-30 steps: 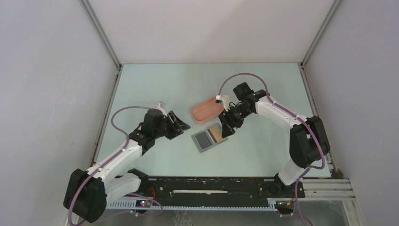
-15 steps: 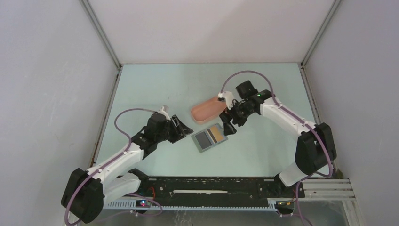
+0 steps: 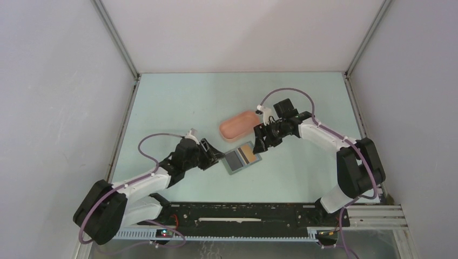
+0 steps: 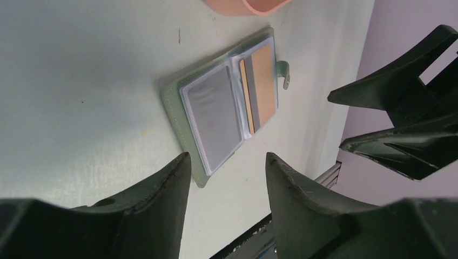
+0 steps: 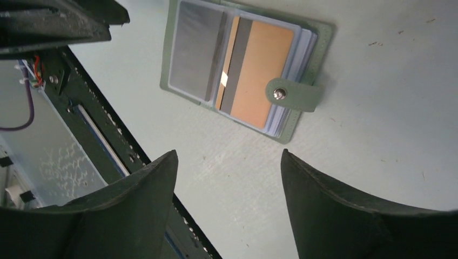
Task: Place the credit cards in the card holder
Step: Close the card holder at the center of the board.
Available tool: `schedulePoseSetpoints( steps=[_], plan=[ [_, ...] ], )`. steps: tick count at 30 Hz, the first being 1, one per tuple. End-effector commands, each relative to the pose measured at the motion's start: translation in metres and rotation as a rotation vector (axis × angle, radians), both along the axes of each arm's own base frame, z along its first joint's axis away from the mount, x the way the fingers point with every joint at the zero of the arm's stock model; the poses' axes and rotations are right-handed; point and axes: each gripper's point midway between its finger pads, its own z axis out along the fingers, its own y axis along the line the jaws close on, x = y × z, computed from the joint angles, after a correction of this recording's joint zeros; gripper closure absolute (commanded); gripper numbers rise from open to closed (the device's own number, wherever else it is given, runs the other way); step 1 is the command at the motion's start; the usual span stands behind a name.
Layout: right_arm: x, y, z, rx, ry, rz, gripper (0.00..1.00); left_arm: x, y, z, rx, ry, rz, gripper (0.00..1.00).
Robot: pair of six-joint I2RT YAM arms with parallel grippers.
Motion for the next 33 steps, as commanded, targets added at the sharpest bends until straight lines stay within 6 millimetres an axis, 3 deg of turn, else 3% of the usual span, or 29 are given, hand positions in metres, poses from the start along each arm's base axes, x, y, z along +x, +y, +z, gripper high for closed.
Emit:
schedulePoseSetpoints(
  steps=[1, 7, 13, 18, 25, 33],
  plan=[
    [0.008, 0.012, -0.016, 0.035, 0.040, -0.042, 0.23, 0.008, -0.007, 0.002, -0.038, -0.006, 0.041, 0.42],
    [0.011, 0.012, -0.034, -0.001, 0.078, -0.049, 0.30, -0.003, -0.009, -0.015, -0.015, 0.044, 0.018, 0.41],
    [0.011, 0.012, -0.055, -0.012, 0.150, -0.049, 0.39, -0.001, -0.011, -0.018, 0.009, 0.034, -0.004, 0.39],
    [0.013, 0.011, -0.062, -0.034, 0.156, -0.054, 0.40, -0.002, -0.021, -0.025, -0.012, 0.072, -0.030, 0.38],
    [0.025, 0.002, -0.061, -0.045, 0.135, -0.093, 0.40, -0.005, -0.017, -0.037, 0.013, 0.096, -0.011, 0.38],
    [0.025, 0.004, -0.069, -0.037, 0.195, -0.101, 0.40, -0.002, -0.023, -0.040, 0.024, 0.101, -0.017, 0.37]
  ],
)
